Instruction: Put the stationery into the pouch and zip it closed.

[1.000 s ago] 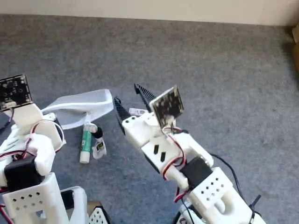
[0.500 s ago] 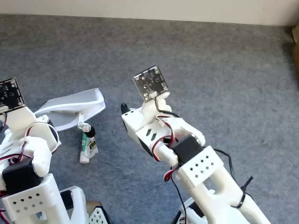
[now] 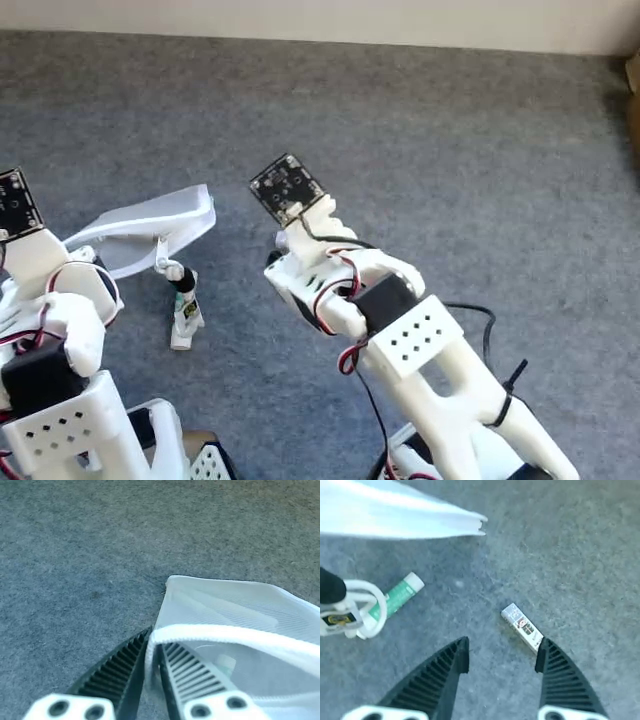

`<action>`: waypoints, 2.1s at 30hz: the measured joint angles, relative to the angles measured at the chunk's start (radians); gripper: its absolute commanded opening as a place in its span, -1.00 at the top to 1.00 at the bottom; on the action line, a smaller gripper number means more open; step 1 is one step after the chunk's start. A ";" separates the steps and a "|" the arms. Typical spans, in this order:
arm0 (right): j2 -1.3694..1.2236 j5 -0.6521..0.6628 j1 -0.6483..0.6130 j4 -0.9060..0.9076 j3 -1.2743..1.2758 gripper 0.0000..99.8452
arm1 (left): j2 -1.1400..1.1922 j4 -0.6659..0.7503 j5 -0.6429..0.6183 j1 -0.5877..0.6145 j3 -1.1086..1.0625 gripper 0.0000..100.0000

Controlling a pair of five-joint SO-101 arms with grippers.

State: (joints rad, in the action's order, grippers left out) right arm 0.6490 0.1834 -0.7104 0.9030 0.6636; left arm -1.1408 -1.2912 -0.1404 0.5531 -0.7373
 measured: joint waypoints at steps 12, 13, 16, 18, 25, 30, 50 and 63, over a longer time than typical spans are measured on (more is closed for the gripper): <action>-0.015 0.187 -0.002 -0.025 0.103 0.58 | 0.000 0.000 0.000 0.000 0.000 0.99; -0.015 0.192 -0.003 -0.052 0.121 0.58 | 0.000 0.000 0.000 0.000 0.000 0.99; -0.015 0.196 -0.003 -0.146 0.175 0.58 | 0.000 0.000 0.000 0.000 0.000 0.99; -0.015 0.203 -0.003 -0.180 0.196 0.58 | 0.000 0.000 0.000 0.000 0.000 0.99; -0.023 0.264 -0.003 -0.196 0.201 0.58 | 0.000 0.000 0.000 0.000 0.000 0.99; -0.176 0.267 -0.003 -0.242 0.187 0.58 | 0.000 0.000 0.000 0.000 0.000 0.99; -0.810 0.272 0.055 -0.278 -0.221 0.90 | -0.002 0.008 0.000 0.000 -0.021 0.99; -0.841 0.269 0.051 -0.069 -0.265 0.97 | -0.002 0.011 0.000 0.000 -0.021 0.99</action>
State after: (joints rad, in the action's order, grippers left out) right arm -0.1918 0.4519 -0.6598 0.8339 0.3982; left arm -1.1423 -1.2804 -0.1404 0.5531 -0.7587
